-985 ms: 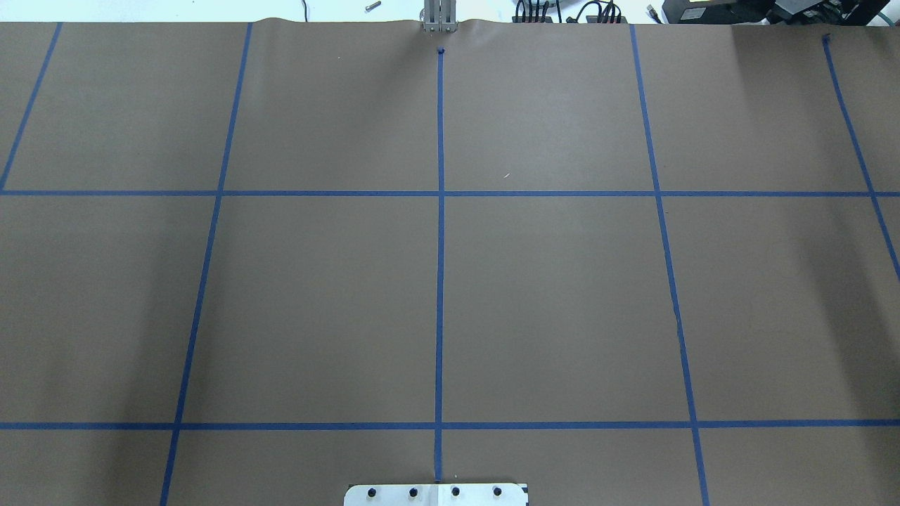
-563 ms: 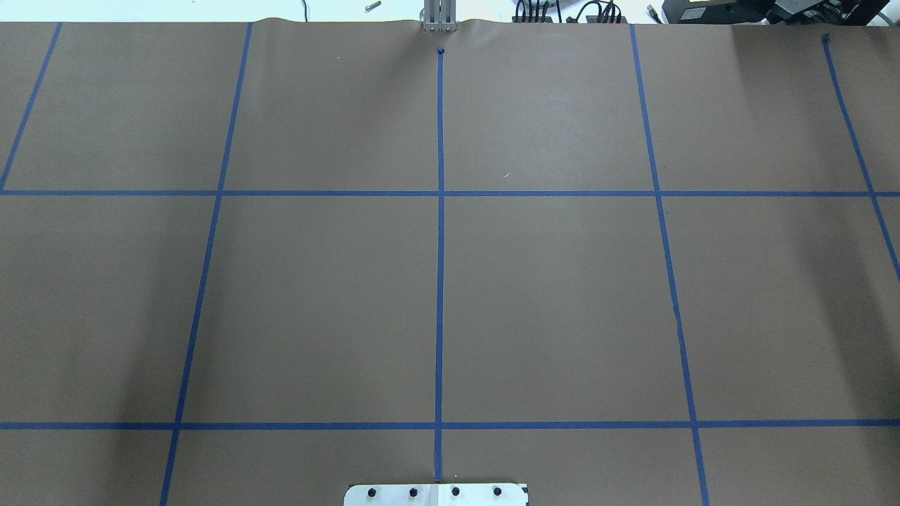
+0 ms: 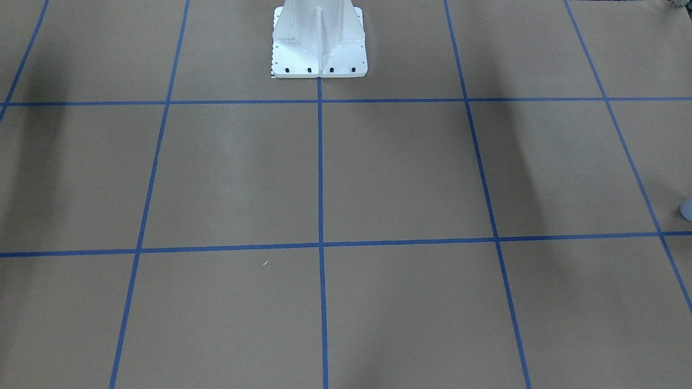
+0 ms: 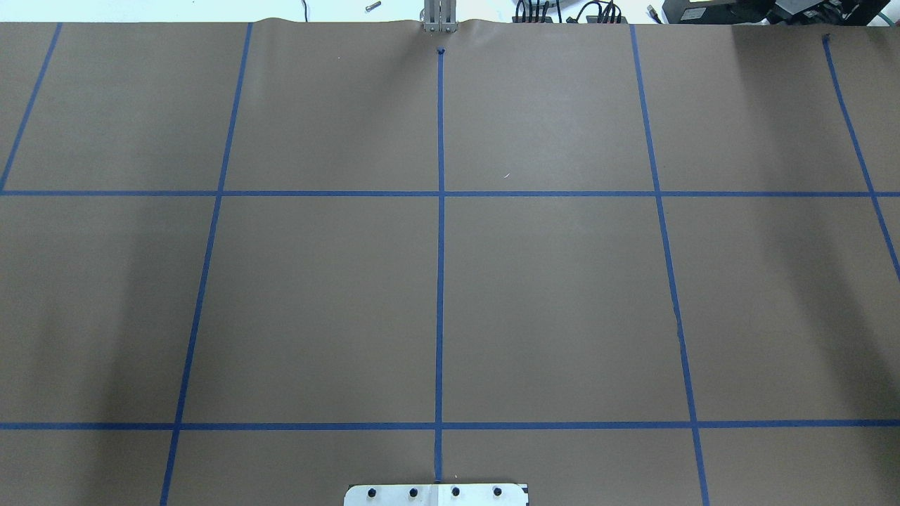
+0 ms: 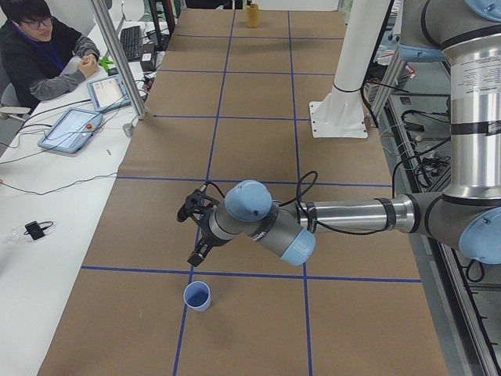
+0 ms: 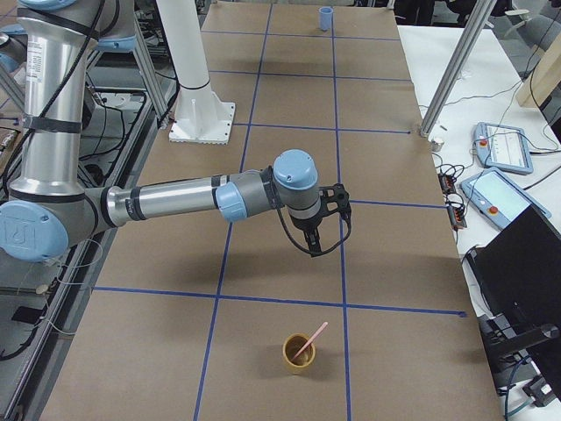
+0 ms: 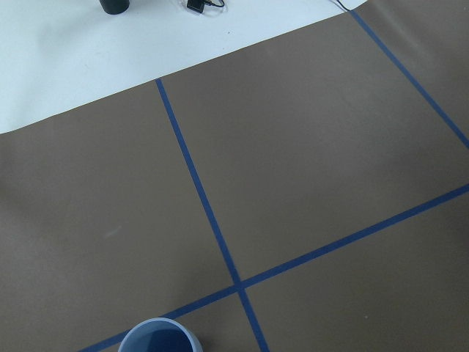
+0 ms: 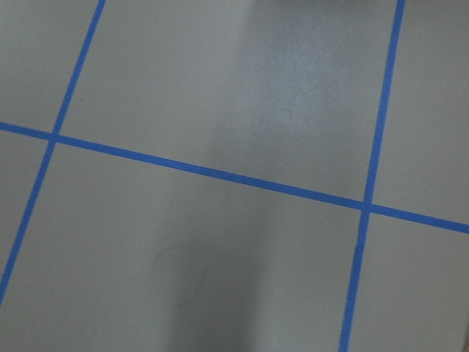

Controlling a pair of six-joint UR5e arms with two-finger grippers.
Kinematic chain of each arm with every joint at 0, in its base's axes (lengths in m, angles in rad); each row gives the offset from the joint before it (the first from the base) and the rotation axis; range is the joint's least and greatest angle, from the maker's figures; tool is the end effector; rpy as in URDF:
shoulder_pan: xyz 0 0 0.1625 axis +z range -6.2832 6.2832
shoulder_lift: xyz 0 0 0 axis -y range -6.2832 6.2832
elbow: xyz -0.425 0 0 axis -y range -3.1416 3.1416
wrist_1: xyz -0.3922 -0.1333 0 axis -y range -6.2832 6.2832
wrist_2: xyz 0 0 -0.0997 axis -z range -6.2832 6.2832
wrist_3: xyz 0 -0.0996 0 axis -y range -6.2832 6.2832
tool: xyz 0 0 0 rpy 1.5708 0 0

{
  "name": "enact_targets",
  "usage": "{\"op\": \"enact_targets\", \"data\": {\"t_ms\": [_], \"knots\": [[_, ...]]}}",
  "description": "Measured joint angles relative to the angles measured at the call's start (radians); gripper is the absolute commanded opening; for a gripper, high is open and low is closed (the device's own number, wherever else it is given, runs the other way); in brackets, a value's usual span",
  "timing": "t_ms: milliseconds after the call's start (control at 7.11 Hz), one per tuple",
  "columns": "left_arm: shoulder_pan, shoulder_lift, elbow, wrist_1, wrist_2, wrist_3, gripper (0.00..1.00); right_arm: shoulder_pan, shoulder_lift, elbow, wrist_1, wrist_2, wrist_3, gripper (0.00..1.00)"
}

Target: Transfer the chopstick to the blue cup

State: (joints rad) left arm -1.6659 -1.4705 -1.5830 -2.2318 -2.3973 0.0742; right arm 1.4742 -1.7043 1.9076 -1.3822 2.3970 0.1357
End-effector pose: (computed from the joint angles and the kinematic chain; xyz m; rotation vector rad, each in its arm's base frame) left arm -0.1043 -0.4607 0.6225 0.6053 0.7545 0.2174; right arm 0.0168 -0.4492 0.5288 0.2721 -0.8522 -0.1254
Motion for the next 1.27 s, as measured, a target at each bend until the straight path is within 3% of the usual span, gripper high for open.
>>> {"op": "enact_targets", "data": {"t_ms": [704, 1266], "knots": [[0.004, -0.220, 0.493, -0.057, 0.205, 0.044, 0.99, -0.076, 0.035, 0.001, 0.021, -0.008, 0.079, 1.00], [0.049, -0.236, 0.552, -0.100, 0.174, -0.052, 0.99, -0.089, 0.023, -0.004, 0.061, -0.007, 0.080, 1.00]]}}
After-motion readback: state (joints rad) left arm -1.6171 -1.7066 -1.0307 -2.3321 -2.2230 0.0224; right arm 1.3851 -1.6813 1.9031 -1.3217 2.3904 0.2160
